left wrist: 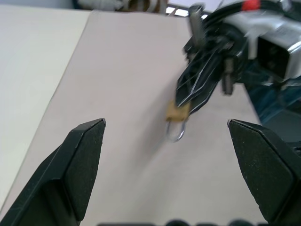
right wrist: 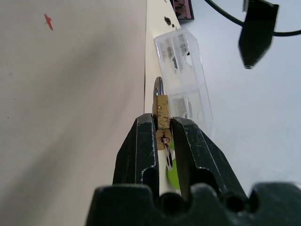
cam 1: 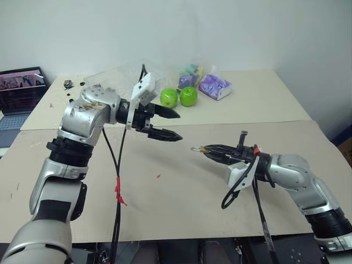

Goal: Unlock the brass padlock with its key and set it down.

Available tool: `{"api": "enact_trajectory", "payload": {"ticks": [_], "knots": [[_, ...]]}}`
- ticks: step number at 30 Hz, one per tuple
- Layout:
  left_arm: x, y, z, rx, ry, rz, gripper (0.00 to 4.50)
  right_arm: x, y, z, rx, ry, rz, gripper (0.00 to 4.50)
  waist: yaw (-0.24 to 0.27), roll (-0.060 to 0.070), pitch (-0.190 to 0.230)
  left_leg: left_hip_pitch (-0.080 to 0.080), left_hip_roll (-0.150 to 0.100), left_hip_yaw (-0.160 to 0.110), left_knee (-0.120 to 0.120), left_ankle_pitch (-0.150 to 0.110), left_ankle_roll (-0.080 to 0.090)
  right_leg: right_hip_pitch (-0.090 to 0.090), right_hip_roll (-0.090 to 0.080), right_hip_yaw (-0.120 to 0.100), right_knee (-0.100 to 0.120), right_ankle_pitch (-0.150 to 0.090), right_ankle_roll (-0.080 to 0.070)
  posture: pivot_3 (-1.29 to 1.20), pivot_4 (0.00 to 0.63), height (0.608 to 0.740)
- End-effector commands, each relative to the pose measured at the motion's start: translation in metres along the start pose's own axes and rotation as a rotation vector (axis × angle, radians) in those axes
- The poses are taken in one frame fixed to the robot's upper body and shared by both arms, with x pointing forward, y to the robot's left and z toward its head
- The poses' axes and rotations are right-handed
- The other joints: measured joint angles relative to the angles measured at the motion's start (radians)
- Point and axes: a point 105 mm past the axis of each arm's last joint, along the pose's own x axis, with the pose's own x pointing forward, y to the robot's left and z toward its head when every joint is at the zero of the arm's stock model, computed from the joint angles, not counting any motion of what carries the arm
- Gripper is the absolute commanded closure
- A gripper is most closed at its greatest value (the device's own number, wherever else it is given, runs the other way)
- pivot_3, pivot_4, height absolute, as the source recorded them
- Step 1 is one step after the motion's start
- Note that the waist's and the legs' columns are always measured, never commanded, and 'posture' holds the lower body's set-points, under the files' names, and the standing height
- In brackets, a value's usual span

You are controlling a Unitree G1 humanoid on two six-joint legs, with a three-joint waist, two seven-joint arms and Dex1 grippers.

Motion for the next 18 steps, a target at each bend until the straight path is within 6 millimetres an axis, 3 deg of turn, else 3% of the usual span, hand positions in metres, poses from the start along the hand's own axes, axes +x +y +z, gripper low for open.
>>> {"api": "enact_trajectory", "payload": {"ticks": [1,4,11,18], "knots": [[0.0,0.003,-0.011,0.024,0.006,0.049,0.75,-0.007,-0.016,0.002,-0.014,-0.005,-0.077,4.37,-0.002,0.0,0.0,0.0,0.0,0.0,0.0,0.0,0.0,0.0,0.0,0.0,0.0,0.0,0.0,0.0,0.15,0.74],[0.006,-0.004,-0.021,0.023,0.013,0.025,1.9,-0.007,-0.016,0.003,-0.015,-0.006,-0.081,4.37,-0.003,0.0,0.0,0.0,0.0,0.0,0.0,0.0,0.0,0.0,0.0,0.0,0.0,0.0,0.0,0.0,0.15,0.74],[0.024,-0.005,-0.01,0.01,-0.069,0.039,4.4,0.001,-0.018,0.021,0.004,-0.06,-0.082,4.37,0.003,0.0,0.0,0.0,0.0,0.0,0.0,0.0,0.0,0.0,0.0,0.0,0.0,0.0,0.0,0.0,0.15,0.74],[0.035,-0.008,0.001,0.021,-0.111,0.023,4.45,0.004,-0.015,0.026,0.021,-0.06,-0.076,4.37,-0.001,0.0,0.0,0.0,0.0,0.0,0.001,0.0,0.0,0.0,0.0,0.0,0.0,0.0,0.0,0.0,0.15,0.74]]}}
